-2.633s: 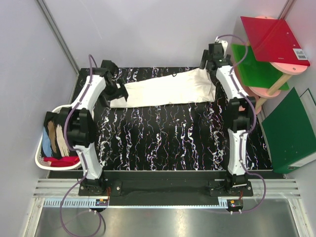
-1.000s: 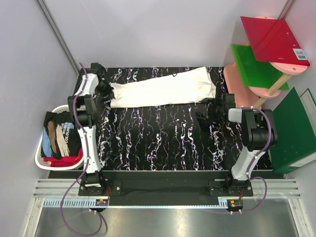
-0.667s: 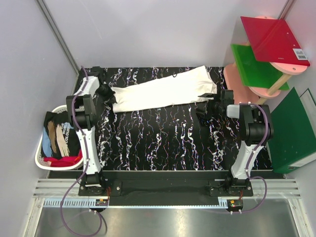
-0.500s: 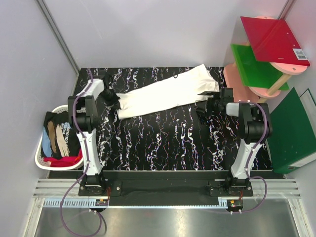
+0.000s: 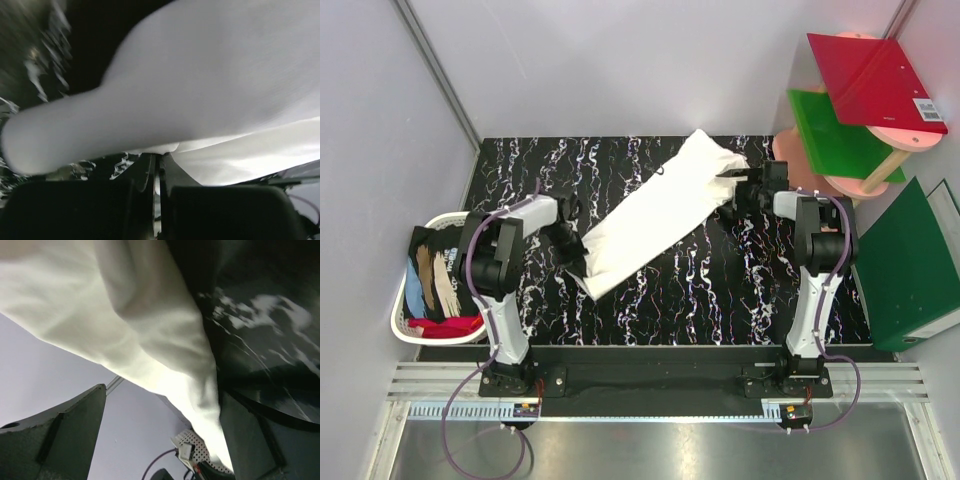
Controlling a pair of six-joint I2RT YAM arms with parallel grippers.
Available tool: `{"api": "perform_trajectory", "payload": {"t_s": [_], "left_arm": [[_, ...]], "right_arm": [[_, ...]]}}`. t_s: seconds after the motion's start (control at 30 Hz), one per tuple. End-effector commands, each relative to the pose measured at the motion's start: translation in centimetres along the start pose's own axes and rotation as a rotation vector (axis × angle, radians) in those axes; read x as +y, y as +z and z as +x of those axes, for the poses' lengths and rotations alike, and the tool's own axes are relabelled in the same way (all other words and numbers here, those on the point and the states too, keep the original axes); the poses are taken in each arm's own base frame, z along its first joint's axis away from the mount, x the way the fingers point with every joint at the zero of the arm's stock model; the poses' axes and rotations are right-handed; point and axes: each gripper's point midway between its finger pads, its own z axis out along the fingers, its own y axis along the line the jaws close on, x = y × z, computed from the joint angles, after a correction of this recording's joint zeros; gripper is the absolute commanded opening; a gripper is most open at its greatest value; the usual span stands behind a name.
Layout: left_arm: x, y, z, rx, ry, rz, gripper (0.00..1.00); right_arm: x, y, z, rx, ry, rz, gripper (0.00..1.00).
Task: Fold and stack the t-shirts
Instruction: Rotate the tshirt 90 degrees
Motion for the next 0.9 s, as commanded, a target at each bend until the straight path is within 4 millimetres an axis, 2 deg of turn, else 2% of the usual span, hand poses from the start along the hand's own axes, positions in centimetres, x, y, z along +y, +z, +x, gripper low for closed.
{"api": "perform_trajectory", "payload": {"t_s": [0.0,0.03,0.07,0.13,0.2,0.23,0.27,0.3,0.33,0.37,0.4,0.43,0.47,0.5,0.53,0.6,0.63,0.73,0.8,0.87], "left_arm": [[0.8,1.2,5.3,0.097,0.102,-0.044,0.00],[0.9,1.5,5.9,0.106,0.116,-0.051,0.00],[0.9,2.1,7.4,0.139,0.139,-0.060,0.00],[0.9,2.7,8.6,0.166,0.169,-0.071,0.00],[1.1,3.1,9.7,0.182,0.210,-0.088,0.10],[1.2,3.0,10.0,0.183,0.220,-0.088,0.35],[1.3,2.9,10.3,0.190,0.232,-0.081,0.53],[1.2,2.1,10.4,0.175,0.248,-0.068,0.75],[1.3,1.6,10.6,0.168,0.261,-0.067,0.99],[1.1,0.9,10.3,0.148,0.290,-0.064,0.99],[1.3,-0.3,10.5,0.133,0.309,-0.071,0.99],[1.4,-1.1,10.4,0.116,0.341,-0.074,0.99],[0.9,-2.2,9.8,0.074,0.368,-0.071,0.99],[1.0,-3.5,9.9,0.052,0.379,-0.075,0.99],[0.7,-4.3,9.7,0.029,0.407,-0.064,0.99],[-0.4,-6.4,9.4,-0.024,0.434,-0.030,0.99],[-0.8,-7.1,9.2,-0.040,0.451,-0.019,0.99],[-1.4,-8.0,8.2,-0.101,0.467,-0.014,0.99],[-2.2,-8.7,7.4,-0.146,0.476,0.000,0.99],[-3.7,-10.0,5.4,-0.241,0.471,0.016,0.99]], "right_arm": [[1.6,1.4,0.2,0.029,-0.085,-0.009,0.97],[1.7,1.6,0.4,0.037,-0.091,-0.009,0.97],[2.5,1.7,0.5,0.041,-0.106,-0.019,0.96],[2.5,2.2,0.9,0.054,-0.122,-0.013,0.97],[2.2,2.2,1.6,0.071,-0.140,0.011,0.97],[2.2,2.1,2.0,0.076,-0.149,0.013,0.97],[1.4,2.0,2.3,0.082,-0.159,0.037,0.97],[1.8,1.4,3.1,0.080,-0.181,0.031,0.98],[1.3,0.9,3.2,0.076,-0.198,0.053,0.98],[0.0,0.5,3.4,0.064,-0.202,0.086,0.99],[0.7,-0.9,4.0,0.056,-0.222,0.072,1.00],[-1.2,-1.5,4.3,0.055,-0.232,0.119,1.00],[-1.7,-2.1,4.3,0.035,-0.246,0.133,1.00],[-1.1,-3.7,4.7,0.023,-0.263,0.115,1.00],[-2.9,-4.3,4.7,0.015,-0.261,0.151,1.00],[-2.8,-5.8,5.0,-0.004,-0.280,0.140,1.00],[-3.9,-6.2,5.0,-0.001,-0.285,0.166,1.00],[-4.6,-7.2,5.2,-0.011,-0.301,0.184,1.00],[-4.5,-7.4,4.7,-0.039,-0.310,0.191,1.00],[-4.1,-7.3,4.1,-0.072,-0.335,0.197,1.00]]}}
